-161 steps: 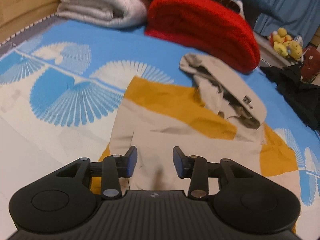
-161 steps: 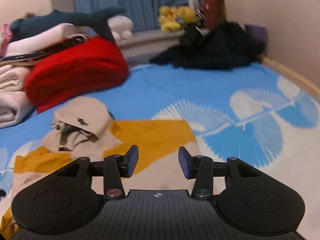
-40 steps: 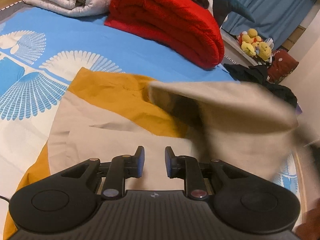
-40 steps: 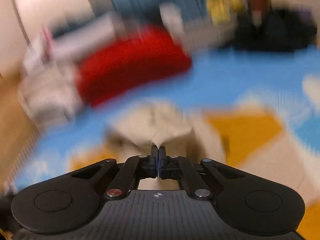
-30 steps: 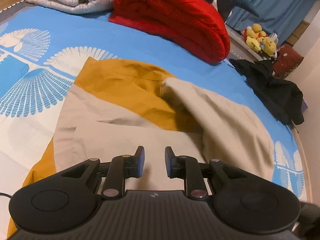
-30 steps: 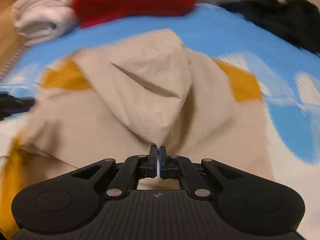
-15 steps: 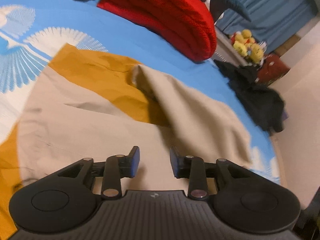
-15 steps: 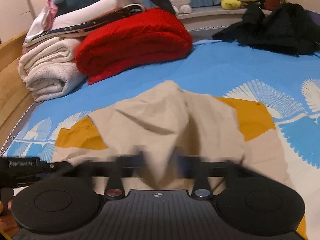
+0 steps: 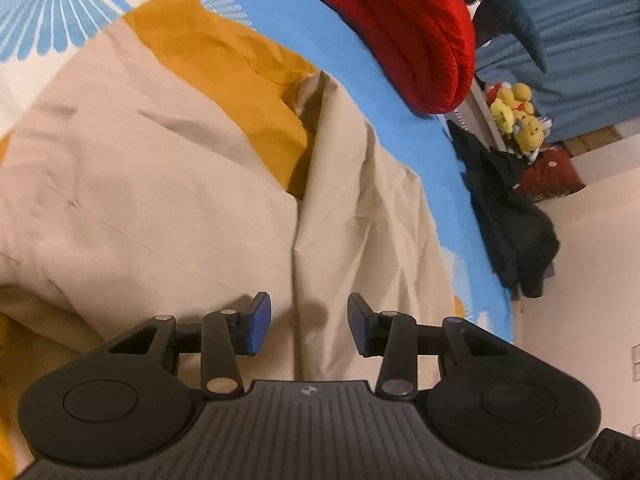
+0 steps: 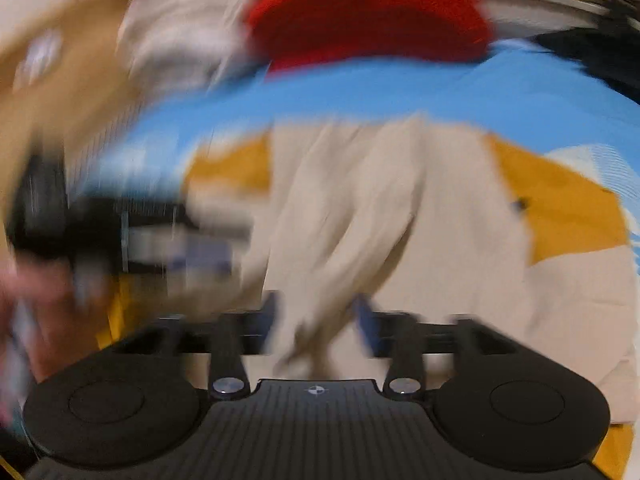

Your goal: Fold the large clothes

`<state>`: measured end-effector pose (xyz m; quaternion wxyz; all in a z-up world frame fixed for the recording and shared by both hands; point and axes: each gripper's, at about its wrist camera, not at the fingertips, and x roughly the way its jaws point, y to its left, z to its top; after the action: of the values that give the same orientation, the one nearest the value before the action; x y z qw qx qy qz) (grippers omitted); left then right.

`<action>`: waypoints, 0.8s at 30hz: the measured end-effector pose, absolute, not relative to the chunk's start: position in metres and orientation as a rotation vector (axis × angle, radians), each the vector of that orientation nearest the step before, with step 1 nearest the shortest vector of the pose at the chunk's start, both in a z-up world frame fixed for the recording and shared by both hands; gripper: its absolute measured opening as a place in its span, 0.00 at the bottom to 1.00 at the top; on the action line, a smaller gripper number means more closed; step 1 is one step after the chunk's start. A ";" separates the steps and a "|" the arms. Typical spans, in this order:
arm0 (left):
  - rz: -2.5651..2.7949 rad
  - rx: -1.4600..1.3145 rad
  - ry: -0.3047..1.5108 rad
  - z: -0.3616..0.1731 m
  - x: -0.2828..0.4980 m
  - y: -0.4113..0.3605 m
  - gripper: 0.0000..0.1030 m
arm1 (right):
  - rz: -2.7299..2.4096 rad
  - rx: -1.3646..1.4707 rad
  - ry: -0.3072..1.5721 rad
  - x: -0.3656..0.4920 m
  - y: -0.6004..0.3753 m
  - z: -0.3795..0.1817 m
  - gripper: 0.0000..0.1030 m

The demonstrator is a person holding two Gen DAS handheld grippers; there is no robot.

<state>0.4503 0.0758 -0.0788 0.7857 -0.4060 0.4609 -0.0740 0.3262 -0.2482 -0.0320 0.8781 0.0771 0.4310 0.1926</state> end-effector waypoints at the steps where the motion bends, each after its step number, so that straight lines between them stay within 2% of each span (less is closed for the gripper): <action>1: -0.167 -0.882 0.992 -0.081 0.451 0.075 0.44 | 0.351 0.236 0.861 0.329 -0.260 -0.027 0.61; 4: -0.160 -0.893 1.011 -0.091 0.452 0.071 0.44 | 0.158 0.350 0.854 0.334 -0.291 -0.032 0.61; 8: -0.165 -0.921 1.042 -0.104 0.455 0.063 0.44 | -0.038 0.400 0.953 0.335 -0.314 -0.058 0.59; 9: -0.168 -0.928 1.041 -0.105 0.455 0.061 0.44 | -0.057 0.425 0.967 0.335 -0.318 -0.063 0.57; 11: -0.176 -0.937 1.039 -0.107 0.457 0.058 0.41 | -0.078 0.467 0.980 0.334 -0.323 -0.068 0.46; 12: -0.183 -0.939 1.034 -0.107 0.457 0.058 0.17 | -0.087 0.479 0.977 0.334 -0.325 -0.067 0.41; 13: -0.188 -0.936 1.028 -0.106 0.458 0.057 0.00 | -0.093 0.486 0.977 0.333 -0.327 -0.067 0.23; 14: -0.190 -0.921 1.009 -0.101 0.457 0.057 0.00 | -0.089 0.486 0.980 0.332 -0.326 -0.068 0.06; 16: -0.218 -0.898 0.945 -0.081 0.456 0.061 0.00 | -0.064 0.493 0.983 0.341 -0.318 -0.068 0.01; 20: -0.183 -0.793 0.811 -0.037 0.444 0.077 0.00 | 0.012 0.557 0.942 0.349 -0.311 -0.062 0.00; 22: -0.051 -0.619 0.913 -0.040 0.445 0.078 0.00 | -0.012 0.530 0.942 0.349 -0.309 -0.058 0.00; 24: 0.040 -0.562 1.064 -0.066 0.449 0.079 0.00 | -0.075 0.473 1.005 0.349 -0.307 -0.067 0.00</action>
<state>0.4489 0.0786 -0.0663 0.8242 -0.2641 0.5006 0.0190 0.3489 -0.3069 -0.0670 0.8490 0.2243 0.4771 -0.0355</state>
